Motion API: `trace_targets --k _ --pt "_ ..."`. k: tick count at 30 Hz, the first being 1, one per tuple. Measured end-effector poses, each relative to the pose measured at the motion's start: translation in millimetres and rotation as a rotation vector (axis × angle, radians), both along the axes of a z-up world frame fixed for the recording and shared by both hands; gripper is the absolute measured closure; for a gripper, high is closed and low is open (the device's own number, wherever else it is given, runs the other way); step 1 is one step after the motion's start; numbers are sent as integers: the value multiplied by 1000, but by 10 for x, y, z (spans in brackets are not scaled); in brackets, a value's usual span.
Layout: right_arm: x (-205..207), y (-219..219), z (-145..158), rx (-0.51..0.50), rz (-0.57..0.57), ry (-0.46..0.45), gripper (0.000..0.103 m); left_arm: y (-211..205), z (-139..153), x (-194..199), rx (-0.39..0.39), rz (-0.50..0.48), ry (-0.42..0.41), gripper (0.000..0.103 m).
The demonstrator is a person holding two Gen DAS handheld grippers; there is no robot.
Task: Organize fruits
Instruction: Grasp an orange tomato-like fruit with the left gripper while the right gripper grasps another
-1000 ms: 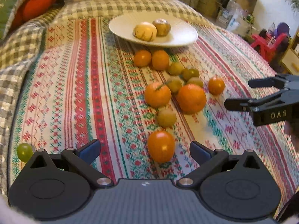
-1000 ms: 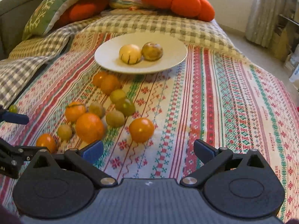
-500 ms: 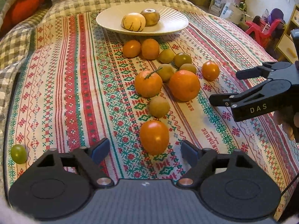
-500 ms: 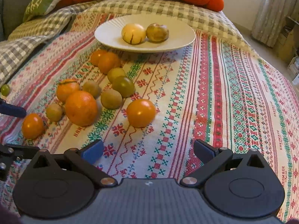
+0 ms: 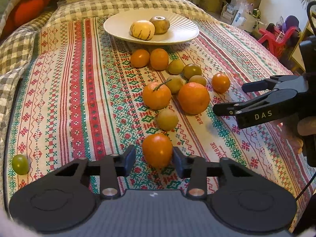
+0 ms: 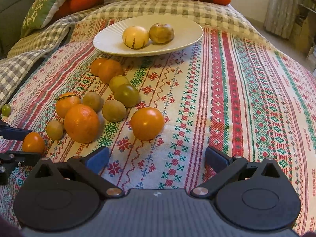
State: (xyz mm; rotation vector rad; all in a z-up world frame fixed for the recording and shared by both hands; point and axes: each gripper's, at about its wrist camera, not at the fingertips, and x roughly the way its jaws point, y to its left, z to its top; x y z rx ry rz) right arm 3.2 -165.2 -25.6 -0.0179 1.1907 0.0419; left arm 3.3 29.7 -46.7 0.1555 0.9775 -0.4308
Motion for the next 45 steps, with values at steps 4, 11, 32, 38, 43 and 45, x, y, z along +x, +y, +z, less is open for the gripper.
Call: trace_targets --k 4,11,32,38,43,45 --pt "-2 49 7 -21 28 -18 4 4 2 -3 -4 2 -1 83" --pt "53 82 30 -38 34 -46 20 -5 4 -3 -4 6 -3 83" --pt "78 117 75 -35 54 -77 68 2 22 -3 0 25 -21 83" --pt "71 120 87 -34 58 -77 72 2 50 -4 0 31 -42 83" --pt "64 101 108 -27 48 -82 72 2 74 7 -8 39 -54 83" --pt "63 84 124 -20 39 -86 72 6 84 8 -14 46 -58 83"
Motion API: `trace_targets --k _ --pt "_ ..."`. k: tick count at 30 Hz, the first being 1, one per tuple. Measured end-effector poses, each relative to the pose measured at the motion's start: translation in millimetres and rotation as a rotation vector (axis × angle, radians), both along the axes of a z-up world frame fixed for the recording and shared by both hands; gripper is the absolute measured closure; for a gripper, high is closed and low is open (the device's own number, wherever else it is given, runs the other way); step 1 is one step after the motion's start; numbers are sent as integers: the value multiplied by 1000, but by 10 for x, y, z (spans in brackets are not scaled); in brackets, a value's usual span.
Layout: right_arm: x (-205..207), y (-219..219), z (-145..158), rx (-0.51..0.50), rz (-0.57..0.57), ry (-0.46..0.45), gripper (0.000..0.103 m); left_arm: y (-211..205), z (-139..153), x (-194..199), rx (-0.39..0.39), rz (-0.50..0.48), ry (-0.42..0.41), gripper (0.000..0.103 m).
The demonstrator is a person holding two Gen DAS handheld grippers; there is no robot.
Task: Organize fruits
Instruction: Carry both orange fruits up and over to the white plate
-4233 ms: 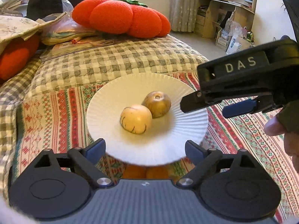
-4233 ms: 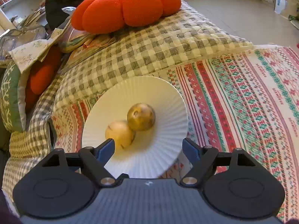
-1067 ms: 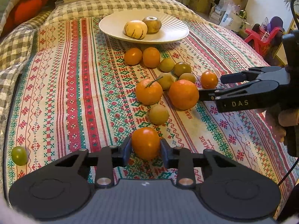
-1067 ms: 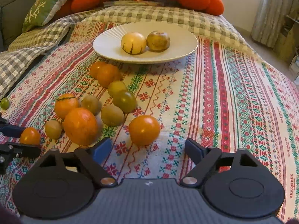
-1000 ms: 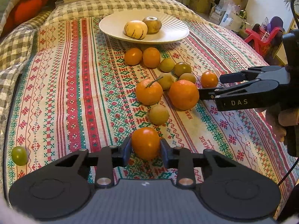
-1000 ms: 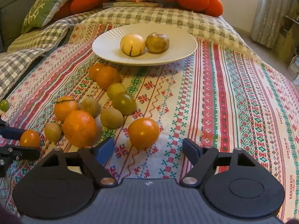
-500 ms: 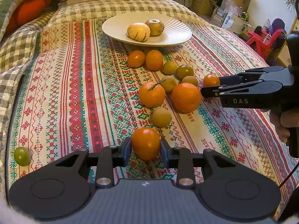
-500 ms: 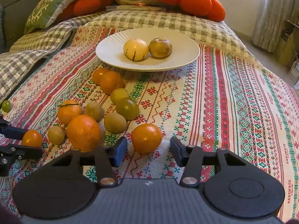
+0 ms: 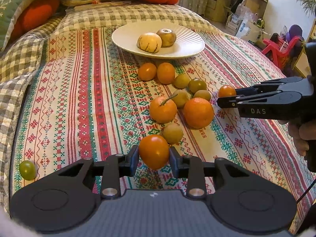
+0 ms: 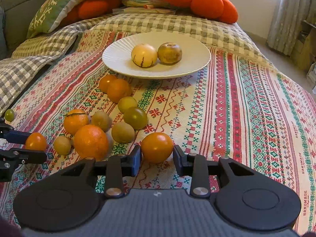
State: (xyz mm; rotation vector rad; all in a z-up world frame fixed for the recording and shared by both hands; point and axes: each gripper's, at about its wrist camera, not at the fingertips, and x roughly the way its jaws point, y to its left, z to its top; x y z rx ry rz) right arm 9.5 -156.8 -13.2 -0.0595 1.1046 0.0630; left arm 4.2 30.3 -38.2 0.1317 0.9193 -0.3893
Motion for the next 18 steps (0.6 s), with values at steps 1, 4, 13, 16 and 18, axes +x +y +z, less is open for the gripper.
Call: trace_targets --k 1,4,13,16,18 --pt "-1 -4 7 2 -4 -3 72 2 6 2 -2 3 -2 83" --pt "2 -14 34 13 -14 -11 72 13 24 13 -13 10 -5 83" --pt "21 40 139 47 -18 -25 72 12 67 50 -30 26 -20 83" --pt "20 73 180 56 -14 -32 72 8 88 62 -34 29 -29 83" --pt "25 90 205 57 -10 -35 72 4 103 82 -38 32 -32 83"
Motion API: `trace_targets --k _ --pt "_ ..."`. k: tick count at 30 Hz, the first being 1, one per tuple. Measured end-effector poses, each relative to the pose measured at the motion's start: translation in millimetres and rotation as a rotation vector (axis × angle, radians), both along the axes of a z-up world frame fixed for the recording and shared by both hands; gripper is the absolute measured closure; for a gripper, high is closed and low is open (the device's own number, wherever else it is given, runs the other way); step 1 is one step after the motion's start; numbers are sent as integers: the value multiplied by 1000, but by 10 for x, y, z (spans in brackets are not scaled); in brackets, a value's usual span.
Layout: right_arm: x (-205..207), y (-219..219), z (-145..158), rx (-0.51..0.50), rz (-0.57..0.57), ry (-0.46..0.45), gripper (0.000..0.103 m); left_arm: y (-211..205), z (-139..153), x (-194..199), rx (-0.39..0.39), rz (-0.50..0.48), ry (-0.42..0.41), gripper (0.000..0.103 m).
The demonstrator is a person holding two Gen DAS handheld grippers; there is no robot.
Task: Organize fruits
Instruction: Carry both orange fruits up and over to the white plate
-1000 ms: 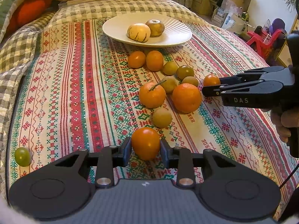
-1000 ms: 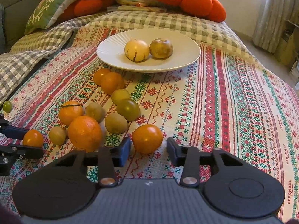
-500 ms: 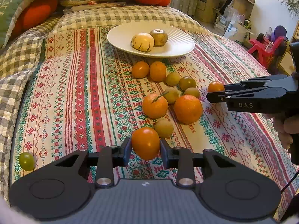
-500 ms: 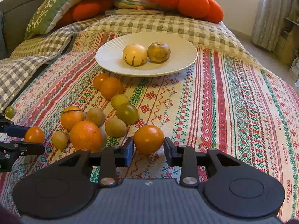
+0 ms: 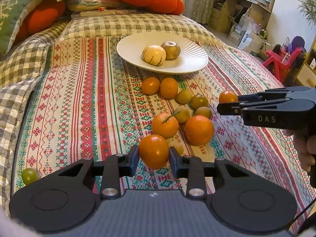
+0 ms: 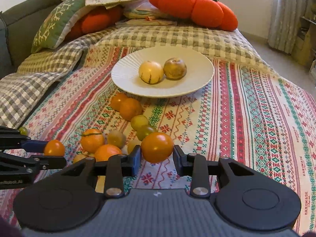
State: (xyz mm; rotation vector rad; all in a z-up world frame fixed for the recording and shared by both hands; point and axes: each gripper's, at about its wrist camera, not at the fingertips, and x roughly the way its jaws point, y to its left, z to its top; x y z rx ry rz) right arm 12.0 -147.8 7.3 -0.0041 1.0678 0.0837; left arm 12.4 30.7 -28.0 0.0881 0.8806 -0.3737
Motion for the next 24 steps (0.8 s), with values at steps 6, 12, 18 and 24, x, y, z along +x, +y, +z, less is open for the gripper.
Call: trace_targets --k 6,12,18,24 --pt "38 41 18 -3 19 6 72 -64 45 70 3 -9 -19 83" --pt "77 40 15 -14 29 6 72 -156 108 146 5 -41 -39 84" --pt "134 -6 34 -12 18 -5 72 -246 184 277 -8 -59 -59 83" --pt "243 -121 68 1 -12 -25 72 -345 223 440 -20 -77 -78 84"
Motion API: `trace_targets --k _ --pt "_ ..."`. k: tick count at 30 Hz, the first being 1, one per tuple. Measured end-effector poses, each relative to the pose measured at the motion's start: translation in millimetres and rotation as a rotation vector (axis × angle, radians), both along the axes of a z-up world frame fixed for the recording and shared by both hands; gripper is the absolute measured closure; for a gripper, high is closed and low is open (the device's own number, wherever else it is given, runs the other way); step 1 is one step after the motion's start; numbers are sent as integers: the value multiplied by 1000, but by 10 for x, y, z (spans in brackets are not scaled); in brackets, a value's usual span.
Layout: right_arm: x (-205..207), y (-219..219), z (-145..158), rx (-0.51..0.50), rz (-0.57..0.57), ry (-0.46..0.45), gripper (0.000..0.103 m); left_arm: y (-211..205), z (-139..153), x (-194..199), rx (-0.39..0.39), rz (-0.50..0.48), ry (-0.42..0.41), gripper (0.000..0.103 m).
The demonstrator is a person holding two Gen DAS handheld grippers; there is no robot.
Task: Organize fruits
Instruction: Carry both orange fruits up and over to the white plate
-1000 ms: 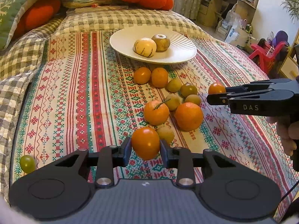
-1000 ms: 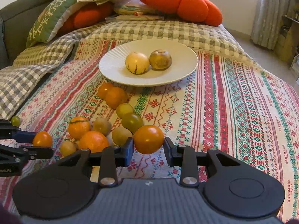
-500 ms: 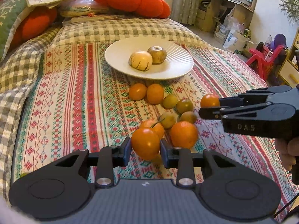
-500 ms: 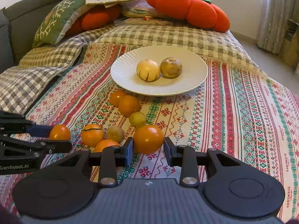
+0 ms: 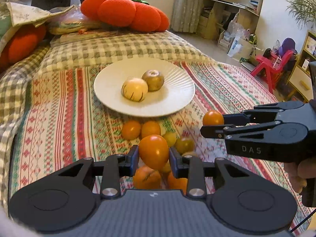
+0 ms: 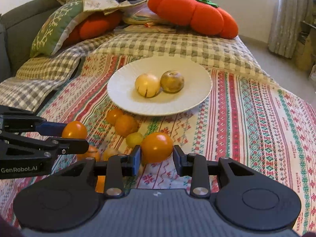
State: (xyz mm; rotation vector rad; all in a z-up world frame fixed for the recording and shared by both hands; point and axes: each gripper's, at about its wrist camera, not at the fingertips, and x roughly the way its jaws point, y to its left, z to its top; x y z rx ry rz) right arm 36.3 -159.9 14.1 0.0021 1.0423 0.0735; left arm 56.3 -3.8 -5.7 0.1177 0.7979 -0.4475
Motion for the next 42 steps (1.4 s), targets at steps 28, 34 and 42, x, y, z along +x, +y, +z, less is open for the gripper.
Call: trace_targets --k 28,34,42 --pt "1080 -370 -311 114 4 66 72 -369 -173 941 -92 -2 11 84" --pt "1215 -373 -416 167 -14 119 72 -429 -243 1034 -81 2 22 84" --pt "1274 -343 -449 147 -4 133 72 -407 -282 1086 -86 15 29 83"
